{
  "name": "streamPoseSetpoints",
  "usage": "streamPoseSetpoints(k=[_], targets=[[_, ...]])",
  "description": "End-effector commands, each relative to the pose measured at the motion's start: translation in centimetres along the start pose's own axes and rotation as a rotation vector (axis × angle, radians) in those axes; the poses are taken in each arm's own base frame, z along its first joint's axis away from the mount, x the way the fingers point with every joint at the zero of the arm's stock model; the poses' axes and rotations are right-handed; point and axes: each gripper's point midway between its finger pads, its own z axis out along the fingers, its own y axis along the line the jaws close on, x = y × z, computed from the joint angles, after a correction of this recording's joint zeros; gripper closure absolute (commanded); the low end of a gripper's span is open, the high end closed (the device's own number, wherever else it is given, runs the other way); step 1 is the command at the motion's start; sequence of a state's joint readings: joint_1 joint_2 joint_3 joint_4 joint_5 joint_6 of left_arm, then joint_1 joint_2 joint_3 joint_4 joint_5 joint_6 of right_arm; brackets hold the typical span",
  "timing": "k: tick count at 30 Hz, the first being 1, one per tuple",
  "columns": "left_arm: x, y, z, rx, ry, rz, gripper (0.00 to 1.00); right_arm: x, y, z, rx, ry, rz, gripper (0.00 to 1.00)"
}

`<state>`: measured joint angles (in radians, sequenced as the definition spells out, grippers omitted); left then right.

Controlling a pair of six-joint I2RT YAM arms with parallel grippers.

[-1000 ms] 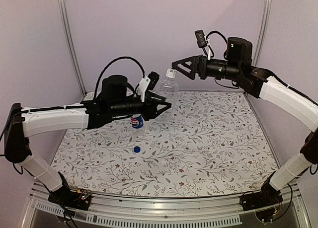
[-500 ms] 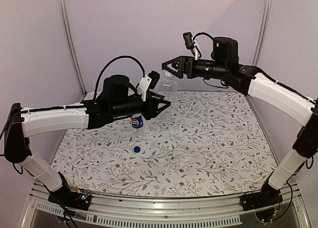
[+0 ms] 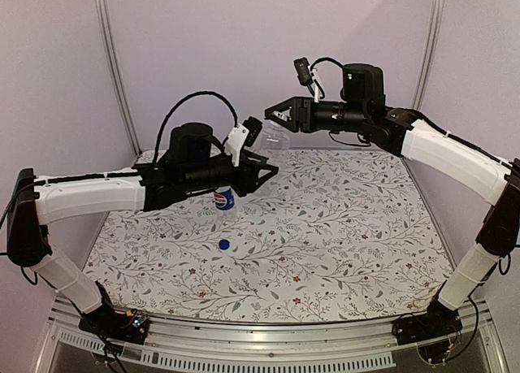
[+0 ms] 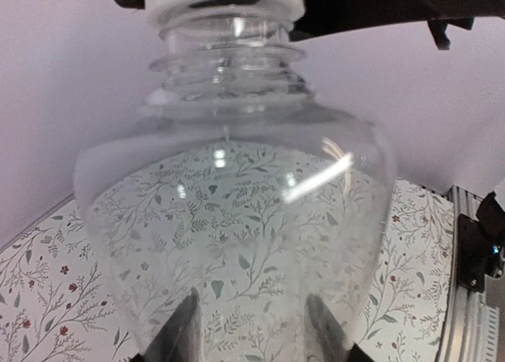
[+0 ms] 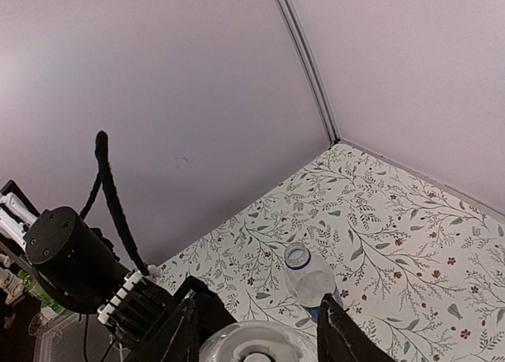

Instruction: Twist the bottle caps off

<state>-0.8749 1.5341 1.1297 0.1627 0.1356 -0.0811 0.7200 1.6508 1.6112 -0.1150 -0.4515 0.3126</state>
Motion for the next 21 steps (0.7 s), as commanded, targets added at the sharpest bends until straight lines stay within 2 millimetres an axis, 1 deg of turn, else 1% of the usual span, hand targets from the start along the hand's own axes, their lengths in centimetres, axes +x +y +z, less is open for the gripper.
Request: streamPoseSetpoints(k=[1,7,12,15,18,21], targets=[[-1.0,-0.4,0.2,-0.002,-0.025,0.019,0.76,0.2,0.5,0.0,-0.013,0.008,-0.007,0.51],[-1.3,-0.4,0.0,-0.007,-0.031,0.022,0.76,0.8,0.2,0.1,-0.009,0.020,-0.003,0.54],[-1.4,-0.4,-0.1,-0.008,-0.033,0.024,0.76,1.1,-0.1,0.2,0.002,0.029,-0.001,0.52],[-1.5,-0.4,-0.1,-0.009,-0.036,0.027,0.76,1.2,-0.2,0.3,0.003,0.032,0.000,0.53],[-1.4,-0.4,-0.1,-0.010,-0.034,0.028,0.76,1.5,-0.3,0.5,0.002,0.040,0.003,0.57],[-1.4,-0.4,-0.1,-0.010,-0.033,0.031,0.76,1.5,-0.3,0.4,0.001,0.041,-0.001,0.63]])
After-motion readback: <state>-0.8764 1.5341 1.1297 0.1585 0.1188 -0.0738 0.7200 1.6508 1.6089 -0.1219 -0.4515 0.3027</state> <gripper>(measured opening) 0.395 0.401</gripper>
